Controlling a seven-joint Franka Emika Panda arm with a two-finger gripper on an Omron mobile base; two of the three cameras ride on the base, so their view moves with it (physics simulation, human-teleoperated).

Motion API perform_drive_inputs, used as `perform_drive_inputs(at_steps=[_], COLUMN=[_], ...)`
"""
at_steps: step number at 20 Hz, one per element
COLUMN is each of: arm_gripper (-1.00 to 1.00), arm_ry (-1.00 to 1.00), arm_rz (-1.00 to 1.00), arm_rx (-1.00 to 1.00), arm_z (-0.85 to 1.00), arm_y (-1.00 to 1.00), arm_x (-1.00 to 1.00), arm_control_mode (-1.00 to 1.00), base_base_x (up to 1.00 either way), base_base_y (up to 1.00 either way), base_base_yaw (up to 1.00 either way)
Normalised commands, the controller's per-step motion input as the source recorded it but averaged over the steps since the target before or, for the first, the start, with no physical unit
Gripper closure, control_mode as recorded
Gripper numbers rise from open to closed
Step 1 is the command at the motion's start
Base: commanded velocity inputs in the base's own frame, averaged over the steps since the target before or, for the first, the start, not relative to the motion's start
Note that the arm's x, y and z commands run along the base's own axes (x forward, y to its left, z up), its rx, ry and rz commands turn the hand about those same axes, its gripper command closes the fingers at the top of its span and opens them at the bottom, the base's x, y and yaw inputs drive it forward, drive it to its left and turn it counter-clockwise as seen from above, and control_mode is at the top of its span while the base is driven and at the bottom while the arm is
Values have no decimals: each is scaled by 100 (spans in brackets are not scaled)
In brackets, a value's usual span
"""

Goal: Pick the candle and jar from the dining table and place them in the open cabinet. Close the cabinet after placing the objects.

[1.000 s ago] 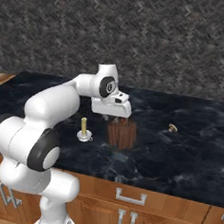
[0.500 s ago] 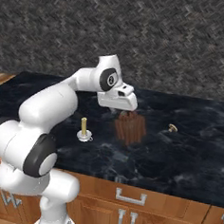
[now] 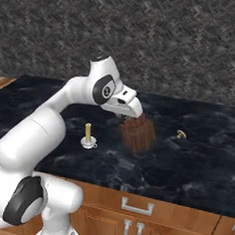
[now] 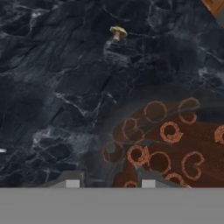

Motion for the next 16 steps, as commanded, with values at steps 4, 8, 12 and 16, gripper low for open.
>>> perform_drive_inputs(at_steps=[4,8,12,16], arm_gripper=[100,100,100,100], arm_ry=[0,-3,0,0], arm_rz=[-1,-2,0,0], arm_rx=[-1,-2,0,0], arm_z=[0,3,0,0], arm_y=[8,3,0,0], arm_x=[0,-2,0,0], arm_control_mode=[-100,-100,100,100], base_base_x=[0,0,-34,-27], base_base_y=[0,0,-26,-44], base_base_yaw=[0,0,-14,-24])
